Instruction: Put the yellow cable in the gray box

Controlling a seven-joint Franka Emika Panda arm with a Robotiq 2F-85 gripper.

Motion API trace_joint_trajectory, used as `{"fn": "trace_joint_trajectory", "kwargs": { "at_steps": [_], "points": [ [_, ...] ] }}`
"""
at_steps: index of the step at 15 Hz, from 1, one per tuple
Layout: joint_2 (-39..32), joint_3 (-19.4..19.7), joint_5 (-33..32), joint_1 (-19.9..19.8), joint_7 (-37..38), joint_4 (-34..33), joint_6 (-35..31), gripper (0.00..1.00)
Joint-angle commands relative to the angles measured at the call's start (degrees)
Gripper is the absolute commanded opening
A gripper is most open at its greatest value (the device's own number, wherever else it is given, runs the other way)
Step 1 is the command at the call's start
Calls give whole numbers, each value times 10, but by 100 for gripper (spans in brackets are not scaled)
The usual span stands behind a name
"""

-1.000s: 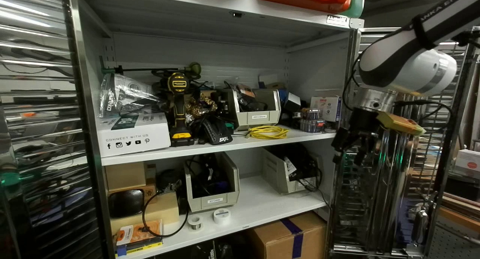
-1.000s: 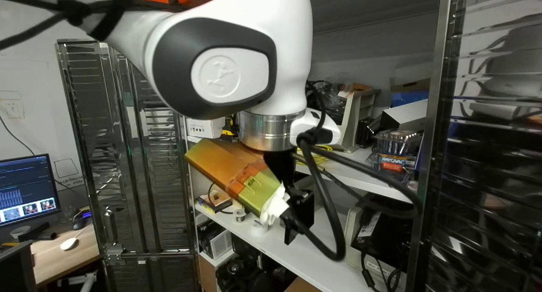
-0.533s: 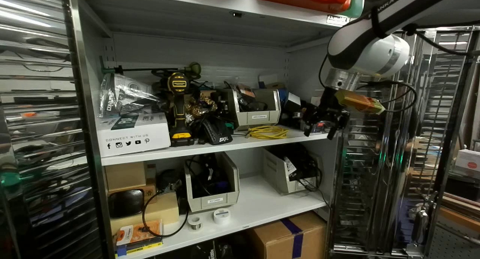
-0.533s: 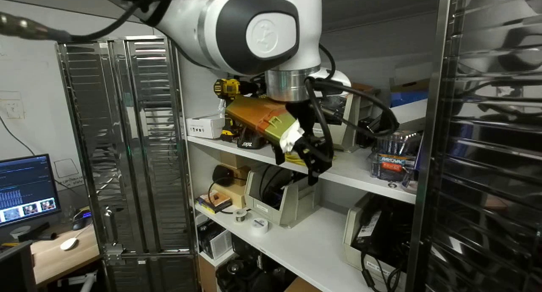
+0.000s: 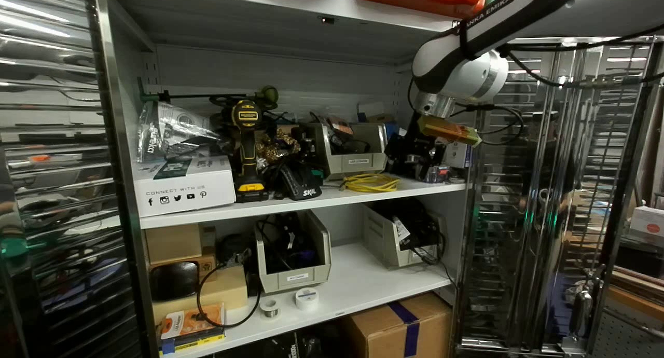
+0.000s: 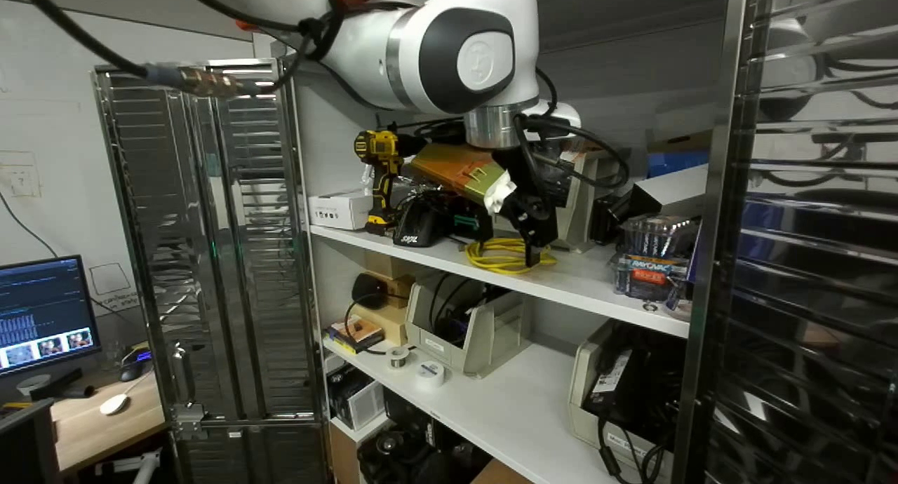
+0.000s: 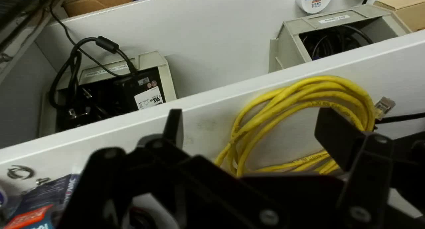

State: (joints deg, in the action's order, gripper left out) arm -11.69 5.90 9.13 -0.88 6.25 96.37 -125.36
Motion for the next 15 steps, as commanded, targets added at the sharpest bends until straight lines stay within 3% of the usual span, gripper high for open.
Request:
{"fn": "trace_joint_trajectory", "kwargs": {
  "at_steps": [1,7,8,10,15],
  "points": [
    [-62,-9,-25,-6,33,-86,30,100],
    [-110,-8,-48,-3,42,-131,42,97],
    [-114,-7,-59,-1,42,-134,49,74],
    [-115,-5,-77,2,46,-133,53,70],
    [-111,-3,-117,8,61,-118,60,31]
  ]
}}
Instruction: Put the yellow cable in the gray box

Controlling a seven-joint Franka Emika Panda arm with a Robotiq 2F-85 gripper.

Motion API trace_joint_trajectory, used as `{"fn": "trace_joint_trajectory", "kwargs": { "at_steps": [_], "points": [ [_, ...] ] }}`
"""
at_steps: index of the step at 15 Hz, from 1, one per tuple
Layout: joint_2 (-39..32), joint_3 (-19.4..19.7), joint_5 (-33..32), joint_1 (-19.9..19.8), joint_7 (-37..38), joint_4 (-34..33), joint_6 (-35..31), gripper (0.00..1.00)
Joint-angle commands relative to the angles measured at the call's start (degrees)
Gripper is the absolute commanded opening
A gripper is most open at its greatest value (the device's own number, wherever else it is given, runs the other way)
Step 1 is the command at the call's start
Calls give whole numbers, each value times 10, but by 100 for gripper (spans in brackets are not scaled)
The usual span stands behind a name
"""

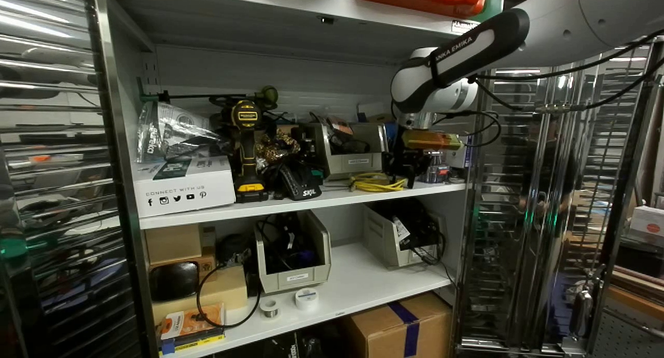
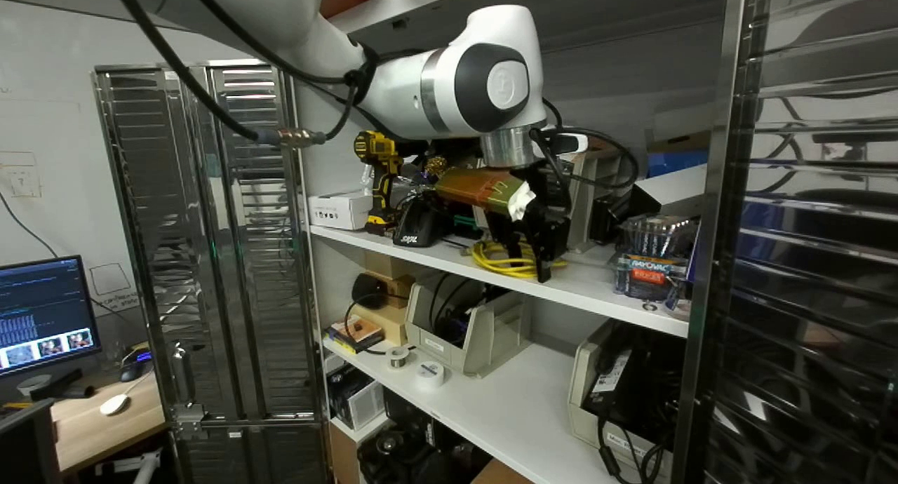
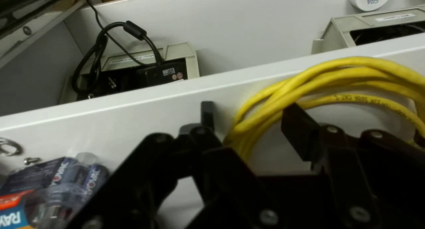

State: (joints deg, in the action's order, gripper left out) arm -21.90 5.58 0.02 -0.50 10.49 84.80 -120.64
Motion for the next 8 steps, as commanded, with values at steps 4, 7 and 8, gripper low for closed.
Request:
{"fn": "trace_joint_trajectory", "kwargs": {
  "at_steps": [4,7,8],
  "points": [
    [2,-1,-36,4,22,26,6,8],
    [26,1,-37,6,43,72,-37,9],
    [34,1,-38,6,46,85,-47,6]
  ]
}}
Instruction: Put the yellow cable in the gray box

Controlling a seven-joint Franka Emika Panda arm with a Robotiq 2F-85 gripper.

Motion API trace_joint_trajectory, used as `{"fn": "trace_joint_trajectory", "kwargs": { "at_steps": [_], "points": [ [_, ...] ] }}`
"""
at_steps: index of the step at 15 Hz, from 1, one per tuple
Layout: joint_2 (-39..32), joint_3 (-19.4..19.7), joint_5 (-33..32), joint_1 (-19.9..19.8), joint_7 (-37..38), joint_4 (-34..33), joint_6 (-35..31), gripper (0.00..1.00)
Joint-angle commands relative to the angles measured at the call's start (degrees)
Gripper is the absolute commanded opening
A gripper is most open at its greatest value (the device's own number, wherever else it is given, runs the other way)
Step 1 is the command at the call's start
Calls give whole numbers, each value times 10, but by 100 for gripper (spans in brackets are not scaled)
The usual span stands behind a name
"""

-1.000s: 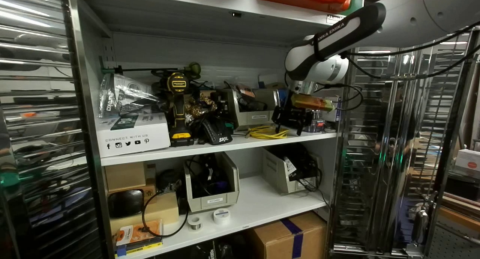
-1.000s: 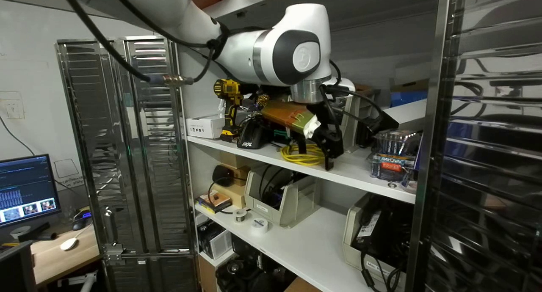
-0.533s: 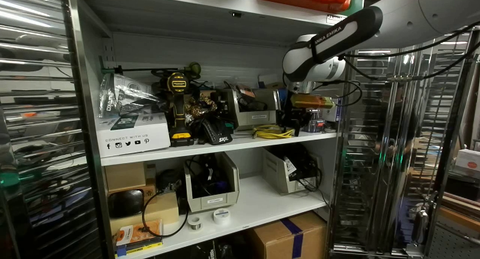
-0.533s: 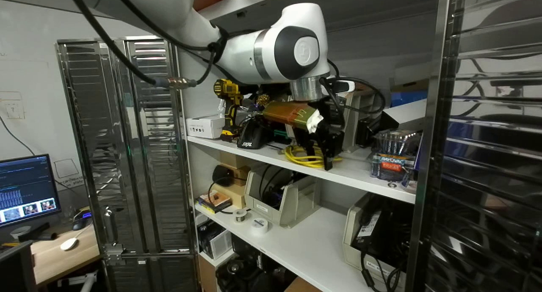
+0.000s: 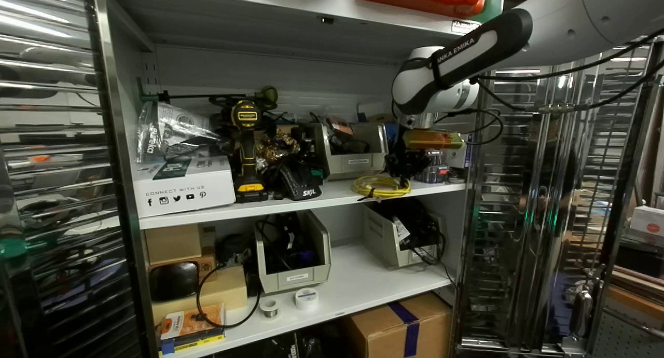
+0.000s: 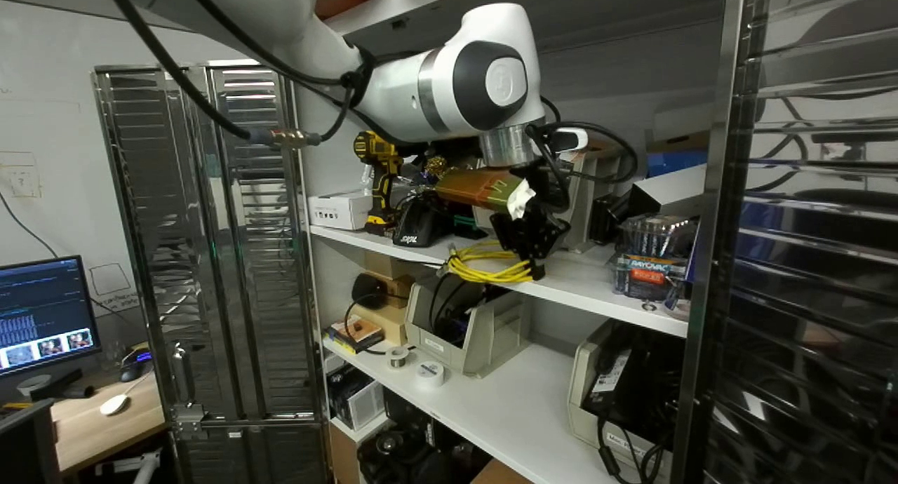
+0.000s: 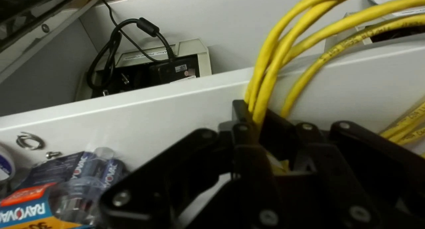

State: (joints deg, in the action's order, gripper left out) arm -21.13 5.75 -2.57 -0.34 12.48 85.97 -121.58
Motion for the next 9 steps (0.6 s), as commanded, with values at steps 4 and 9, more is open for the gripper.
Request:
{"fn": "trace_joint_trajectory", "kwargs": {
  "at_steps": [4,9],
  "points": [
    [90,-2,-5,6,59,177,-150,9],
    [174,0,-13,5,87,317,-329,8]
  ]
}}
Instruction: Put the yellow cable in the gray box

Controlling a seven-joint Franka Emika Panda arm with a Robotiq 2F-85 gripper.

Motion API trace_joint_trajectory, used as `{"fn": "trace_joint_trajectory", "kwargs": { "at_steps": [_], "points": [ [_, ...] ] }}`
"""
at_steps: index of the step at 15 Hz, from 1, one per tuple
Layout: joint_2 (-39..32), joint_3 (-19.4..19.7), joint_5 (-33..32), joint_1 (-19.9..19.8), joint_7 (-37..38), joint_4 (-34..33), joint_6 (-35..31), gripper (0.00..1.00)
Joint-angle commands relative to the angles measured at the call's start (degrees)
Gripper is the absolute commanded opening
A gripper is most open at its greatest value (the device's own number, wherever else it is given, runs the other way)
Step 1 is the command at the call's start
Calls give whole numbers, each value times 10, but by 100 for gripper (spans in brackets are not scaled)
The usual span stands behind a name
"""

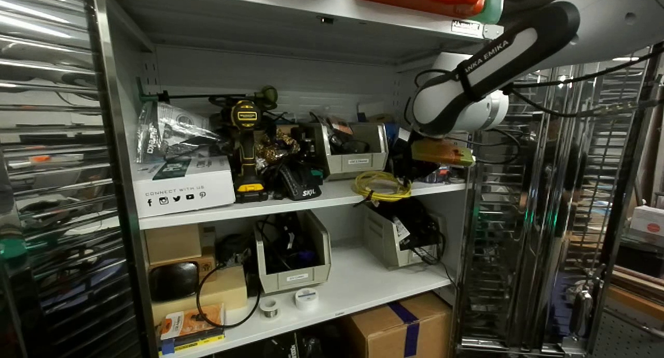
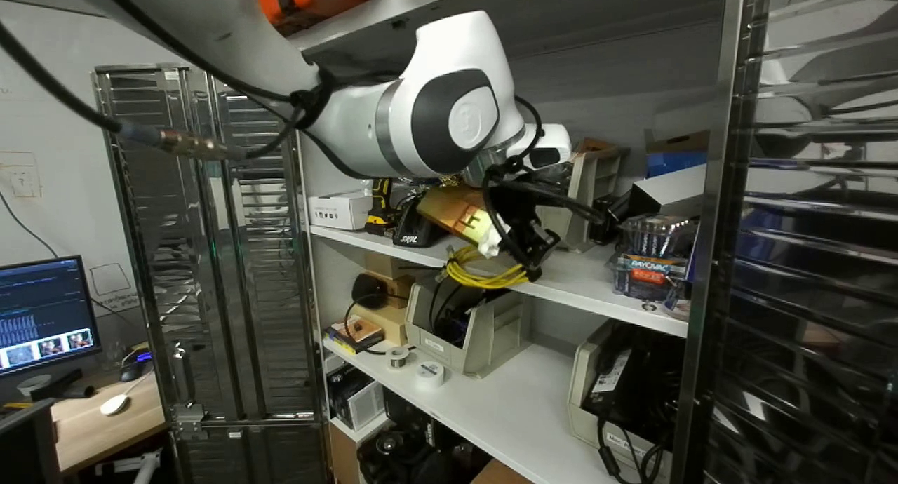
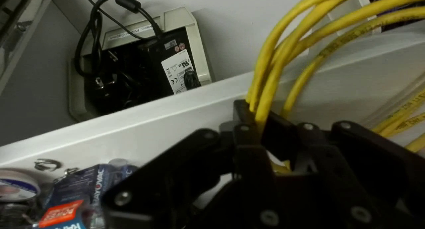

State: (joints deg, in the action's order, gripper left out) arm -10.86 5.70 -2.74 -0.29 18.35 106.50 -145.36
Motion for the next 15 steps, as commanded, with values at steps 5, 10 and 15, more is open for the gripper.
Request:
{"fn": "trace_joint_trajectory", "kwargs": {
  "at_steps": [5,10,15],
  "points": [
    [135,13,-85,3,101,213,-266,8],
    [151,19,-237,-38,248,182,-359,7],
    [123,-8,-417,-106,422,74,-374,8]
  ]
}}
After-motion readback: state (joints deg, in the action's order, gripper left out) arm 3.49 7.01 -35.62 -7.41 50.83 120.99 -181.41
